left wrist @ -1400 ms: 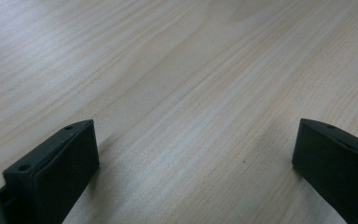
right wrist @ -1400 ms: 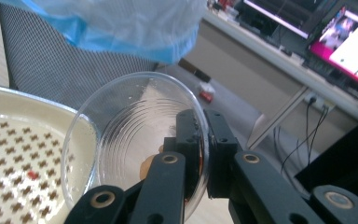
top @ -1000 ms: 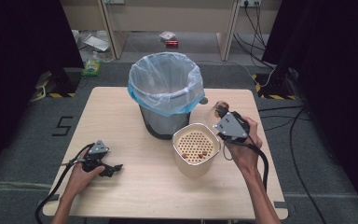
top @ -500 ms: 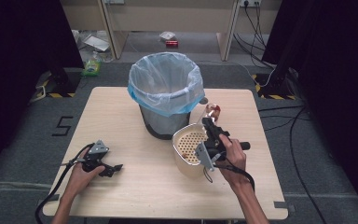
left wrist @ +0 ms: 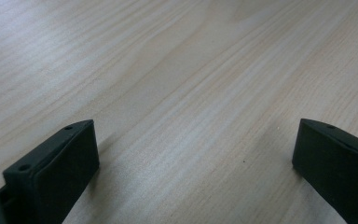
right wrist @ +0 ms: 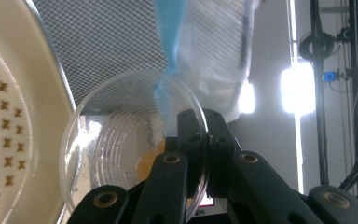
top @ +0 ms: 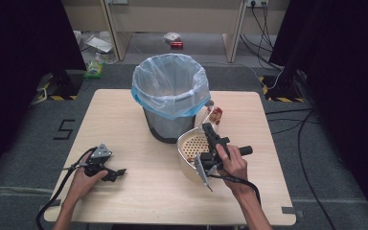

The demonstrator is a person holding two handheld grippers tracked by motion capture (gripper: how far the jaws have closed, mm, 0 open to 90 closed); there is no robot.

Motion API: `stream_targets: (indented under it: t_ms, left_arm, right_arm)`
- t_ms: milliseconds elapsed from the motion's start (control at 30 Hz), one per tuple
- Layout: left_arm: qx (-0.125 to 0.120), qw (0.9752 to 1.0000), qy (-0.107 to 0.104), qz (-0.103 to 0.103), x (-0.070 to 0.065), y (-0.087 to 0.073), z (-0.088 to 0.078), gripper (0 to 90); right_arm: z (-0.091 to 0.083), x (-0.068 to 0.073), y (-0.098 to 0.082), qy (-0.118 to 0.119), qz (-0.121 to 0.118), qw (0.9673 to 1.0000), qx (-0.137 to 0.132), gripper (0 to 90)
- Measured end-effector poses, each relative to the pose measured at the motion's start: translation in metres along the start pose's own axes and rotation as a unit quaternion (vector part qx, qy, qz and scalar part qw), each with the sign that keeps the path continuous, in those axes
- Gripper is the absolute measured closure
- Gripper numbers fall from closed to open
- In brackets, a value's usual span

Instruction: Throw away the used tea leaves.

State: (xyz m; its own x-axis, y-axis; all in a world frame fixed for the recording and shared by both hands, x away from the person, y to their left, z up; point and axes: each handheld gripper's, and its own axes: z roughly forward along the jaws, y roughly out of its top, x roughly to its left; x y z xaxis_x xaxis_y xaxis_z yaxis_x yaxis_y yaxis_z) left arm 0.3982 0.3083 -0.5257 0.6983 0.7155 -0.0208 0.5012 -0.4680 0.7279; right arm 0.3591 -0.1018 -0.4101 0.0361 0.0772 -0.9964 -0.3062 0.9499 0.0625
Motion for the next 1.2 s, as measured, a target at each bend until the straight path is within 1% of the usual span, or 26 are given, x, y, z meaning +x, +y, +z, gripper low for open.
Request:
stream_targets:
  t_ms: [67,133,200,233,300,333,367,467,567,633,667,700,733,767,800,833,900,933,967,1000,1033,1067,1100,1133,1167,1200]
  left_arm:
    - [0.0,1.0,0.0,0.0,0.0,0.0,0.0,0.0]
    - [0.0,1.0,0.0,0.0,0.0,0.0,0.0,0.0]
    - [0.0,1.0,0.0,0.0,0.0,0.0,0.0,0.0]
    - [0.0,1.0,0.0,0.0,0.0,0.0,0.0,0.0]
    - [0.0,1.0,0.0,0.0,0.0,0.0,0.0,0.0]
    - [0.0,1.0,0.0,0.0,0.0,0.0,0.0,0.0]
    - [0.0,1.0,0.0,0.0,0.0,0.0,0.0,0.0]
    - [0.0,1.0,0.0,0.0,0.0,0.0,0.0,0.0]
    - [0.0,1.0,0.0,0.0,0.0,0.0,0.0,0.0]
    - [0.0,1.0,0.0,0.0,0.0,0.0,0.0,0.0]
    - [0.0,1.0,0.0,0.0,0.0,0.0,0.0,0.0]
    - [0.0,1.0,0.0,0.0,0.0,0.0,0.0,0.0]
    - [0.0,1.0,0.0,0.0,0.0,0.0,0.0,0.0]
    - [0.0,1.0,0.0,0.0,0.0,0.0,0.0,0.0]
    - [0.0,1.0,0.0,0.0,0.0,0.0,0.0,0.0]
    - [0.0,1.0,0.0,0.0,0.0,0.0,0.0,0.0]
    - [0.0,1.0,0.0,0.0,0.0,0.0,0.0,0.0]
    - [0.0,1.0,0.0,0.0,0.0,0.0,0.0,0.0]
    - [0.0,1.0,0.0,0.0,0.0,0.0,0.0,0.0]
    - [0.0,1.0,0.0,0.0,0.0,0.0,0.0,0.0]
    - [0.0,1.0,0.0,0.0,0.0,0.0,0.0,0.0]
    - [0.0,1.0,0.0,0.0,0.0,0.0,0.0,0.0]
    - [0.0,1.0,0.0,0.0,0.0,0.0,0.0,0.0]
    - [0.0,1.0,0.0,0.0,0.0,0.0,0.0,0.0]
    - [0.0,1.0,0.0,0.0,0.0,0.0,0.0,0.0]
    - [0.0,1.0,0.0,0.0,0.0,0.0,0.0,0.0]
  right_arm:
    - [0.0,-0.001,-0.001,-0.015,0.014,0.9998,0.001,87.9]
    - [0.001,0.001,0.001,-0.015,-0.005,0.9999,0.005,87.8]
    - [-0.001,0.0,0.0,-0.024,0.005,0.9997,-0.003,87.9]
    - [-0.001,0.0,-0.001,-0.022,0.014,0.9996,-0.002,87.8]
    - [0.0,0.002,-0.001,-0.02,0.003,0.9998,0.003,87.8]
    - [-0.001,0.001,-0.001,-0.021,0.007,0.9997,0.002,87.8]
    - [-0.002,0.0,-0.002,-0.028,0.003,0.9996,0.001,87.8]
    - [-0.002,-0.001,-0.002,-0.025,0.01,0.9996,0.002,87.8]
    - [-0.006,-0.004,-0.001,-0.036,0.011,0.9993,-0.006,87.8]
    - [-0.005,-0.002,-0.001,-0.027,0.013,0.9995,-0.005,87.8]
    - [-0.009,-0.004,0.0,-0.042,0.019,0.9989,-0.013,87.9]
    - [-0.009,-0.004,0.0,-0.042,0.019,0.9989,-0.013,87.9]
    - [-0.008,-0.003,0.0,-0.037,0.012,0.9992,-0.008,87.9]
    - [-0.006,-0.003,-0.001,-0.028,0.012,0.9995,-0.004,87.8]
    - [-0.008,-0.004,-0.002,-0.034,0.03,0.999,-0.006,87.9]
    - [-0.008,-0.007,-0.002,-0.033,0.036,0.9988,-0.008,87.9]
    - [-0.008,-0.007,-0.002,-0.031,0.032,0.999,-0.008,87.8]
    - [-0.008,-0.008,-0.003,-0.029,0.046,0.9985,-0.01,87.9]
    - [-0.008,-0.01,-0.004,-0.027,0.073,0.9969,-0.01,87.8]
    - [-0.007,-0.011,-0.005,-0.025,0.076,0.9967,-0.011,87.9]
    - [-0.007,-0.012,-0.007,-0.016,0.092,0.9956,-0.009,87.8]
    - [-0.004,-0.013,-0.01,0.002,0.137,0.9906,-0.009,87.8]
    - [-0.003,-0.015,-0.013,0.013,0.168,0.9857,-0.008,87.8]
    - [-0.001,-0.018,-0.018,0.025,0.213,0.9768,-0.008,87.7]
    - [0.0,-0.021,-0.024,0.037,0.272,0.9617,-0.007,87.8]
    - [0.0,-0.021,-0.024,0.037,0.272,0.9617,-0.007,87.8]
